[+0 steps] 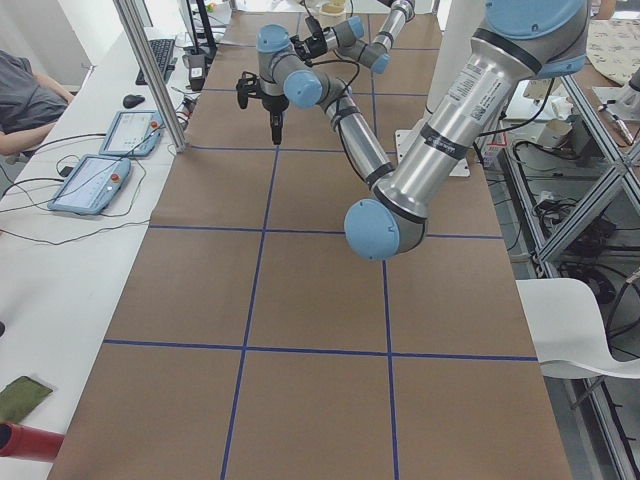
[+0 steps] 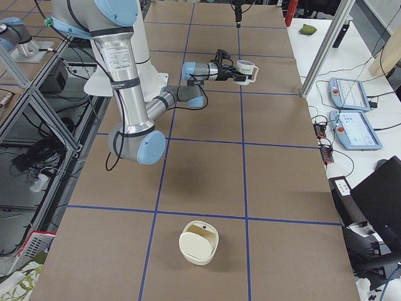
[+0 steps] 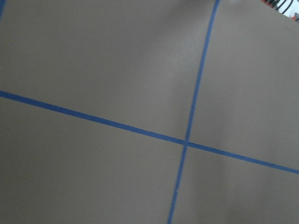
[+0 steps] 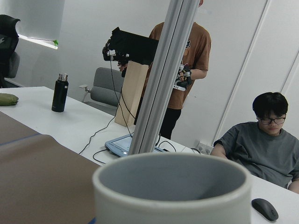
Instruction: Left arm hands cup to right arm to dump lemon
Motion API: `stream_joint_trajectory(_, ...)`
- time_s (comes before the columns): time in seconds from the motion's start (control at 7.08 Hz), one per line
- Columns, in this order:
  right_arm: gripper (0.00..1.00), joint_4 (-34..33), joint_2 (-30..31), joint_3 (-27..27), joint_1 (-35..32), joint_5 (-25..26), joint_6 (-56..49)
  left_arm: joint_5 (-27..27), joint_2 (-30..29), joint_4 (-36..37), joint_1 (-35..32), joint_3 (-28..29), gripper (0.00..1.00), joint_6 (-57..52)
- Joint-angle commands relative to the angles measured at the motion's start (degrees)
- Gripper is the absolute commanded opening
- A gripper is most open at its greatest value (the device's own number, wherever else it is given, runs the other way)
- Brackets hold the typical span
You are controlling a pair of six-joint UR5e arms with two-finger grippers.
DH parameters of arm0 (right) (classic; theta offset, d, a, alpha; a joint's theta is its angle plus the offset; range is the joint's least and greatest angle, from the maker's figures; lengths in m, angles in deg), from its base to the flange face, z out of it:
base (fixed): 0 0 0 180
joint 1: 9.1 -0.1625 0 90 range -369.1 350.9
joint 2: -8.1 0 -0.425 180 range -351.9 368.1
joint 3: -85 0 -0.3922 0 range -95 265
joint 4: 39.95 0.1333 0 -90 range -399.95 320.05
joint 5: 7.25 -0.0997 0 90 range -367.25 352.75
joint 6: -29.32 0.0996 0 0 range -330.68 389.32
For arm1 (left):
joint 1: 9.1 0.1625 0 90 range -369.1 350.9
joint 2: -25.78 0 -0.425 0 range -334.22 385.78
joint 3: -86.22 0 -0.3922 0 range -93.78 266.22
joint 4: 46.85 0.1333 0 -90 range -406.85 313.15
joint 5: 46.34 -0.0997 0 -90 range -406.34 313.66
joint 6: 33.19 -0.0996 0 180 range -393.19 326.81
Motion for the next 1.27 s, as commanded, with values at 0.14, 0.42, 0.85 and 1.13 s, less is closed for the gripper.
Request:
stream_joint_trajectory(0.14, 0.0, 3.9, 11.4, 5.6, -2.2, -1.1, 6.1, 0.2, 10.4, 0.4, -9.3, 0.1, 1.0, -24.3)
stream_joint_trajectory(0.42, 0.0, 12.9, 18.8, 5.7, -3.0, -1.1, 9.6, 0.1, 15.2, 0.4, -14.6, 0.4, 1.0, -35.6)
stream_joint_trajectory(0.85, 0.0, 30.1, 32.2, 4.2, -4.3, -1.2, 15.4, 0.8, 16.5, 0.5, -16.5, 0.5, 1.0, -37.7)
stream_joint_trajectory(1.13, 0.0, 48.6, 38.0, -3.5, -4.3, -2.6, 25.9, 0.9, 16.5, 0.5, -16.5, 0.2, 1.0, -37.7)
